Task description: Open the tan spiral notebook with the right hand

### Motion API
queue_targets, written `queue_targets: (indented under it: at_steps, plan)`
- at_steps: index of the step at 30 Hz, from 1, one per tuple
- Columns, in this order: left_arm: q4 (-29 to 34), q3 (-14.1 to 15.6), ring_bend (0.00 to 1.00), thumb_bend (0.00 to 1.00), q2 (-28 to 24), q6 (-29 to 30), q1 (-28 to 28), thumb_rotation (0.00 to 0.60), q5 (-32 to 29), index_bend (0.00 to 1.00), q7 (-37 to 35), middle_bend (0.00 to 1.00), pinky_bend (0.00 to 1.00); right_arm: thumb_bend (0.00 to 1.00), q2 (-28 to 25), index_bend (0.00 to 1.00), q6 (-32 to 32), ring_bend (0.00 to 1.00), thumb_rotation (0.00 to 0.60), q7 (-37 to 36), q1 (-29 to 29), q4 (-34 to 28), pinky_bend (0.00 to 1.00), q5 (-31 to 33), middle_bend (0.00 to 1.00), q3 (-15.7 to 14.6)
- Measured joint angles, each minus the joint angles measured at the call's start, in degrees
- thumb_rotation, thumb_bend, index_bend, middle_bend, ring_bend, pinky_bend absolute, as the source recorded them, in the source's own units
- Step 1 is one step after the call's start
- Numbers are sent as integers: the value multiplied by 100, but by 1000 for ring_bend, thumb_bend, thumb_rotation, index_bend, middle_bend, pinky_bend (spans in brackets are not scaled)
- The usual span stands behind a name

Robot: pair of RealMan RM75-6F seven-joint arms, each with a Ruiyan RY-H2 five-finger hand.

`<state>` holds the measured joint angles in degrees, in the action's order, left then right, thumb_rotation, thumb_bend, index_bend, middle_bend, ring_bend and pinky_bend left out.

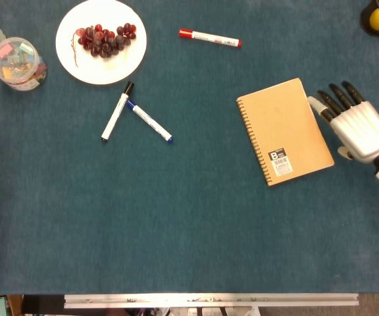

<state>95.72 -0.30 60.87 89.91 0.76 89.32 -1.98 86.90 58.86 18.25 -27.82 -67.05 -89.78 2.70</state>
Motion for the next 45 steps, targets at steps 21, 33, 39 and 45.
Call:
queue_targets:
  at_steps: [21,33,39,45]
  plan:
    - [-166,5,180,408,-57,159,-118,600,5,249,-269,155,102,0,579,104,225,0,600,-193,-280,135,79,-494,111,-389]
    - [-225,6,179,408,-119,256,-224,600,-34,249,-427,155,102,0,207,104,378,0,600,-335,-399,-1016,79,-688,117,-463]
    - [-175,31,179,408,-111,236,-207,600,60,249,-396,155,103,0,-448,141,255,53,600,-272,-479,-1644,99,-461,210,-334]
    - [-142,49,179,408,-113,243,-213,600,105,248,-367,156,103,6,-414,217,153,67,600,-146,-524,-1293,105,-386,225,-314]
